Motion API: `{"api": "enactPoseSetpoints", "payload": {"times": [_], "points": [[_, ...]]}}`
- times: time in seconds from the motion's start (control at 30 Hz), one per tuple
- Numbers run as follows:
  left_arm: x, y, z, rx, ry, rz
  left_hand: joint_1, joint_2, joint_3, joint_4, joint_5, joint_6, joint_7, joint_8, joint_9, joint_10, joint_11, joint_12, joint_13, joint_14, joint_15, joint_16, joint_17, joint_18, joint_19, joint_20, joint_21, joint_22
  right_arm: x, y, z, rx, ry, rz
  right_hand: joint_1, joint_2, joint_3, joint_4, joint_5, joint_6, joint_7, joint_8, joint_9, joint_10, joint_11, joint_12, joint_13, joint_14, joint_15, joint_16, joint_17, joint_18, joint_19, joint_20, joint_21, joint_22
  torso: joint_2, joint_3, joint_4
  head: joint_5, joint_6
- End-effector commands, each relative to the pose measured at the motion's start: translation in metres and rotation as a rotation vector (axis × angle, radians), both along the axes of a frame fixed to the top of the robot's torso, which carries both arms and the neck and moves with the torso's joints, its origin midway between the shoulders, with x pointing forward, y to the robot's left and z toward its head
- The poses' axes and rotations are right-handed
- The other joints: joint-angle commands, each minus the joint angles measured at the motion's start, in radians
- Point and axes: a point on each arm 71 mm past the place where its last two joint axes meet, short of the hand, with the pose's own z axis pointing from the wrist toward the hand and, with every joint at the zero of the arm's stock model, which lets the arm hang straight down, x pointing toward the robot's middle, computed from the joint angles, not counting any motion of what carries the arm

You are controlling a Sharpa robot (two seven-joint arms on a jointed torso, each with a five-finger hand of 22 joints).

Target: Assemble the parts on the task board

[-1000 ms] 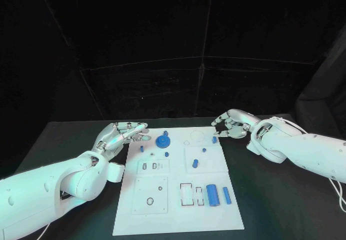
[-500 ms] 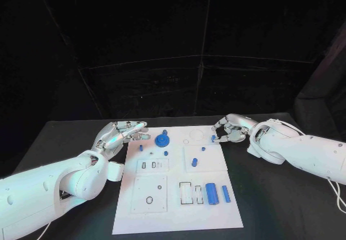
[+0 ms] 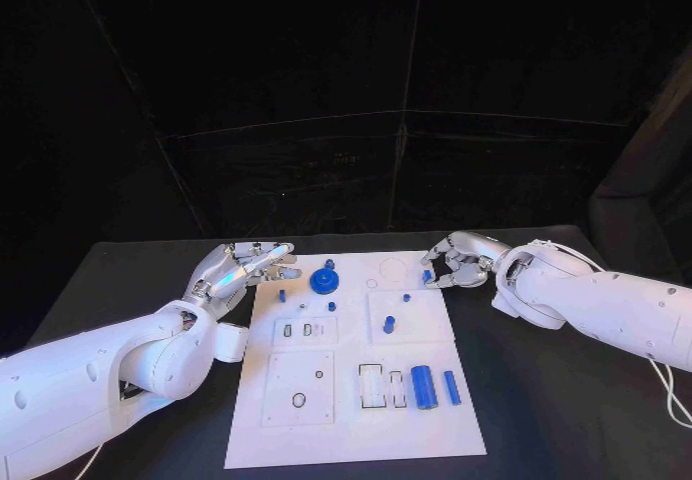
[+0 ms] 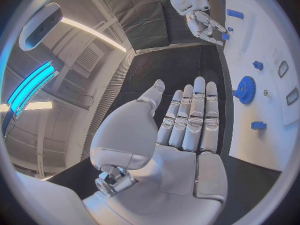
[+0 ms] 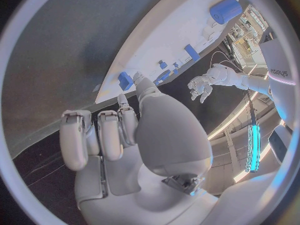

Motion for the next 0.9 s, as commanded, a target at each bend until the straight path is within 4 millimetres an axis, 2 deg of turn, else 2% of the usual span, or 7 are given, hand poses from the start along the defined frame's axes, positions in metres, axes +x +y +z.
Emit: {"api": "enactPoseSetpoints", "payload": {"times": [0.03,0.13,0.27,0.47,0.7,0.9], "points": [[-0.0004,-0.0014,0.0013,-0.013,-0.004,-0.011,0.003,0.008,0.000,-0.006,0.003,-0.004,0.005,-0.004,0.000,-0.003,0.001,-0.006,-0.001,0.000,0.003,-0.006,0.002,0.015,-0.001,0.006,-0.006,-0.001,0.0001,0.0004,-0.0027,-0.009,0.013,-0.002,0.006,0.014,-0.004,-0.005,-0.005,0.008,-0.001,0.007,0.002,-0.002,-0.001,0.002,0.090,0.065,0.006,-0.003,0.092,-0.007,0.056,0.006,-0.004,0.197,0.000,-0.0002,-0.0012,0.001,0.000],[-0.0003,-0.0011,0.0012,-0.012,-0.003,-0.010,0.003,0.008,0.000,-0.006,0.003,-0.004,0.005,-0.004,0.000,-0.003,0.001,-0.006,-0.001,0.000,0.003,-0.006,0.002,0.015,-0.001,0.006,-0.006,-0.001,0.0003,0.0007,-0.0043,-0.010,0.016,-0.003,0.009,0.021,-0.004,-0.008,-0.006,0.015,-0.002,0.012,0.003,-0.001,-0.002,0.003,0.091,0.065,0.005,-0.003,0.092,-0.007,0.056,0.006,-0.004,0.197,0.000,0.0007,-0.0024,0.002,0.000],[-0.0004,-0.0011,0.0013,-0.012,-0.003,-0.010,0.003,0.008,0.000,-0.006,0.003,-0.004,0.005,-0.004,0.000,-0.003,0.001,-0.006,-0.001,0.000,0.003,-0.006,0.002,0.015,-0.001,0.006,-0.006,-0.001,0.0008,0.0010,-0.0055,-0.011,0.018,-0.005,0.011,0.029,-0.004,-0.011,-0.007,0.029,-0.005,0.021,0.005,0.000,-0.004,0.005,0.093,0.066,0.004,-0.002,0.093,-0.007,0.057,0.005,-0.004,0.199,0.000,-0.0007,-0.0003,-0.002,-0.003],[-0.0006,-0.0013,0.0013,-0.012,-0.003,-0.011,0.003,0.008,0.000,-0.006,0.003,-0.004,0.005,-0.004,0.000,-0.003,0.001,-0.006,-0.001,0.000,0.003,-0.006,0.002,0.015,-0.001,0.006,-0.006,-0.001,0.0019,0.0015,-0.0066,-0.014,0.019,-0.008,0.014,0.045,-0.004,-0.017,-0.016,0.065,-0.012,0.040,0.010,0.003,-0.010,0.008,0.097,0.067,-0.001,-0.002,0.096,-0.008,0.059,0.002,-0.003,0.201,0.000,0.0004,0.0008,-0.001,-0.003],[-0.0004,-0.0009,0.0012,-0.011,-0.002,-0.010,0.005,0.010,0.001,-0.009,0.003,-0.004,0.005,-0.005,0.000,-0.003,0.001,-0.007,-0.001,0.000,0.003,-0.007,0.002,0.015,-0.001,0.006,-0.007,-0.002,0.0027,0.0025,-0.0068,-0.018,0.012,-0.005,0.017,0.056,-0.001,-0.025,-0.032,0.097,-0.019,0.054,0.011,0.008,-0.016,0.013,0.101,0.067,-0.006,-0.001,0.099,-0.008,0.061,-0.003,-0.002,0.204,0.000,0.0003,-0.0010,0.002,-0.003],[-0.0002,-0.0009,0.0011,-0.011,-0.002,-0.010,0.005,0.010,0.001,-0.009,0.003,-0.004,0.005,-0.005,0.000,-0.003,0.001,-0.007,-0.001,0.000,0.003,-0.007,0.002,0.015,-0.001,0.006,-0.007,-0.002,0.0032,0.0034,-0.0063,-0.016,0.002,-0.005,0.018,0.070,0.007,-0.029,-0.039,0.136,-0.031,0.070,0.014,0.014,-0.027,0.021,0.109,0.068,-0.014,0.000,0.101,-0.009,0.065,-0.009,0.000,0.209,0.000,0.0004,-0.0005,0.001,-0.002]]}}
